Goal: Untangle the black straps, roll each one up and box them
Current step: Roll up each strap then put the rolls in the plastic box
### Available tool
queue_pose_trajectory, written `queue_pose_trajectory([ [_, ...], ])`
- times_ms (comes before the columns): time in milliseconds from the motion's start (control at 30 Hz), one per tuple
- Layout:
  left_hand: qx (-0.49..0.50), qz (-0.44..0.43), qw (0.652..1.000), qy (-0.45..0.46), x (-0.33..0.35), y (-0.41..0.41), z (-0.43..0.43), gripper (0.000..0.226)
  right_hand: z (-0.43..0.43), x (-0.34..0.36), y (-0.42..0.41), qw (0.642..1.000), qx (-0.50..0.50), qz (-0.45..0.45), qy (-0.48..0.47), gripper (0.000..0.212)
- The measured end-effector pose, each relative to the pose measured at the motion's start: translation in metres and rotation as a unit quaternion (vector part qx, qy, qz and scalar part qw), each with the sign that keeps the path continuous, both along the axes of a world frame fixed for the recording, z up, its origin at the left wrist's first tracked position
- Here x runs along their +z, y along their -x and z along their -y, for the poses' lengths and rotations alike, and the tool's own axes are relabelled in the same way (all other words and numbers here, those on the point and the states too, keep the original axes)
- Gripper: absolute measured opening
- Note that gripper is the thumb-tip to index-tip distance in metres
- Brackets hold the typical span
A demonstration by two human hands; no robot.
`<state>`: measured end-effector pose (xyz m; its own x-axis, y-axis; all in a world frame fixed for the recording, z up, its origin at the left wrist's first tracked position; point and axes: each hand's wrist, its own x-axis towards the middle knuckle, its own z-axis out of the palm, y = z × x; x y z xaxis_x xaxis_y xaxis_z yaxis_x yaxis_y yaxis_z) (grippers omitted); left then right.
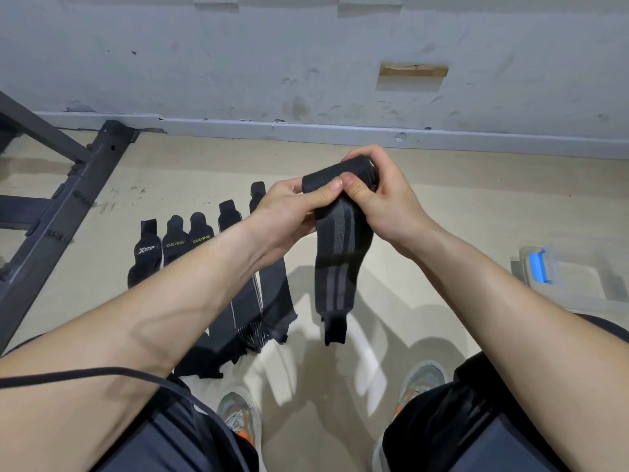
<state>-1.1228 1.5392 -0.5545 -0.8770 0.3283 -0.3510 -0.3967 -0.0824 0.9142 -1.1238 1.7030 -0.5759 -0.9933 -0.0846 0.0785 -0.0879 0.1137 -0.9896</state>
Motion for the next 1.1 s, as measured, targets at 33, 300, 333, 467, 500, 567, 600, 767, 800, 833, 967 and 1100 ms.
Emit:
queue_pose_trajectory([
  [33,-0.001,0.002,1.0,-0.008,0.001,0.0,0.0,0.017,-0.001,0.0,0.0,1.0,0.004,-0.006,-0.003,0.022],
  [300,0.071,-0.027,0.997,0.01,-0.001,0.007,0.007,0.025,0.006,-0.002,-0.005,0.995,0.008,0.074,0.064,0.027],
  [333,0.077,-0.031,0.996,0.02,-0.002,0.008,0.008,0.032,0.007,-0.003,-0.004,0.993,0.009,0.097,0.066,0.026],
  [467,0.067,-0.083,0.991,0.086,-0.009,0.009,0.008,0.034,0.006,-0.002,-0.001,0.99,0.005,0.132,0.045,0.023],
  [500,0.067,-0.096,0.989,0.096,-0.011,0.009,0.008,0.033,0.006,-0.002,-0.001,0.991,0.003,0.124,0.042,0.024],
  [567,0.071,-0.105,0.986,0.104,-0.011,0.009,0.007,0.034,0.007,-0.002,-0.001,0.993,0.006,0.105,0.062,0.017],
  [600,0.073,-0.097,0.987,0.103,-0.01,0.009,0.007,0.035,0.006,-0.002,-0.002,0.992,0.01,0.099,0.076,0.012],
  [767,0.048,0.0,0.998,0.039,-0.007,0.007,0.006,0.034,0.003,-0.004,-0.003,0.992,0.023,0.085,0.092,0.008],
  [800,0.036,0.006,0.998,0.048,-0.006,0.007,0.006,0.029,0.002,-0.005,-0.003,0.992,0.027,0.085,0.09,0.01],
  [833,0.024,0.01,0.998,0.063,-0.004,0.006,0.006,0.023,0.002,-0.006,-0.002,0.992,0.032,0.085,0.086,0.011],
  [967,0.024,-0.006,0.997,0.079,-0.003,0.007,0.005,0.021,0.002,-0.009,-0.003,0.991,0.035,0.089,0.093,0.018],
  [1100,0.064,-0.03,0.996,0.055,-0.004,0.009,0.006,0.019,0.004,-0.006,-0.003,0.978,0.012,0.142,0.153,0.027],
])
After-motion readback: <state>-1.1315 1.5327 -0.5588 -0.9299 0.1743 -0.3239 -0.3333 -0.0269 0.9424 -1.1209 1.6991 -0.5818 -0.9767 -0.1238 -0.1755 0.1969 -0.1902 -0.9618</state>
